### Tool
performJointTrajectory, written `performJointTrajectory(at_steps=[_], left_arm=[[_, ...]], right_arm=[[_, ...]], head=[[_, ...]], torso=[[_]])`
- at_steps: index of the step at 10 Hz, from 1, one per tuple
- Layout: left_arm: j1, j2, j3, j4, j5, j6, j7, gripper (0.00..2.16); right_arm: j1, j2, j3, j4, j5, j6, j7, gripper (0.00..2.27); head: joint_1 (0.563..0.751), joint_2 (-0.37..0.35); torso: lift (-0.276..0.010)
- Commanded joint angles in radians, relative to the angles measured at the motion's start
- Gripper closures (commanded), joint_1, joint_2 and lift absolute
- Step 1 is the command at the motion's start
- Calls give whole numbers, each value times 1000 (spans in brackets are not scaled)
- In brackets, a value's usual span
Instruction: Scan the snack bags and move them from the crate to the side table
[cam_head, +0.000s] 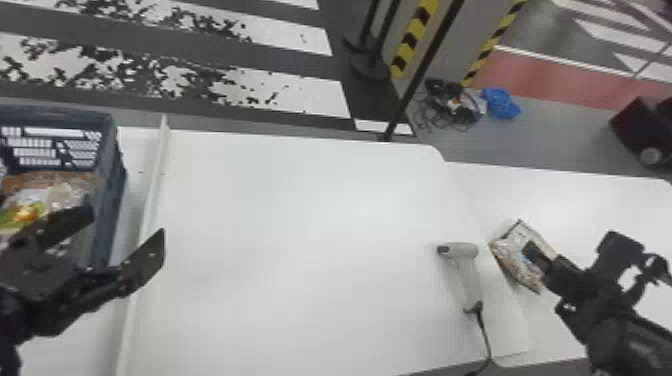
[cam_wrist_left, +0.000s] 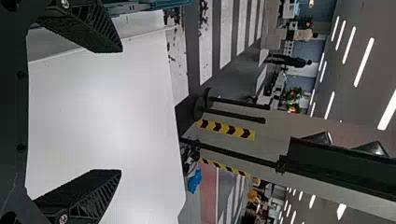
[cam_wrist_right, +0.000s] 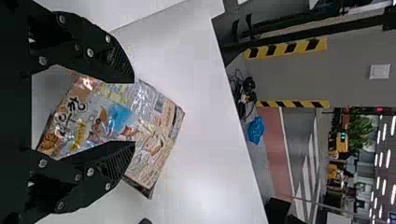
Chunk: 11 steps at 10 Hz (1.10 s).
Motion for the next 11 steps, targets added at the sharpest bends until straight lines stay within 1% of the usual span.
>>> performJointTrajectory(at_steps=[1, 2, 3, 4, 5, 6, 8, 9, 10, 11], left_arm=[[-2, 1, -3, 2, 0, 0, 6, 70], [-1, -1, -3, 2, 0, 0, 6, 70], [-1, -1, -3, 3, 0, 0, 6, 70], [-1, -2, -3, 5, 0, 0, 8, 70], [5, -5, -3, 3, 0, 0, 11, 70], [11, -7, -3, 3, 0, 0, 34, 70], [34, -9, -3, 0, 0, -9, 42, 70], [48, -9, -3, -8, 0, -9, 42, 70], [67, -16, -3, -26, 0, -6, 42, 70], [87, -24, 5, -58, 9, -3, 63, 70]], right_arm=[[135, 81, -37, -246, -17, -7, 1, 76], [221, 156, -34, -397, -28, -62, 38, 87], [268, 211, -11, -493, -16, -65, 84, 87], [293, 257, 12, -551, -13, -62, 116, 87], [310, 305, 39, -601, -13, -62, 167, 87], [325, 323, 70, -637, -8, -62, 188, 87], [376, 354, 170, -722, 40, -93, 257, 93], [386, 363, 228, -748, 69, -105, 259, 93], [391, 385, 282, -766, 112, -117, 257, 107], [382, 392, 312, -765, 122, -127, 249, 110]], head=[[695, -350], [695, -350], [695, -350], [695, -350], [695, -350], [695, -350], [695, -350], [695, -350], [695, -321], [695, -273]], torso=[[-87], [-87], [-87], [-87], [-87], [-87], [-87], [-87], [-87], [-87]])
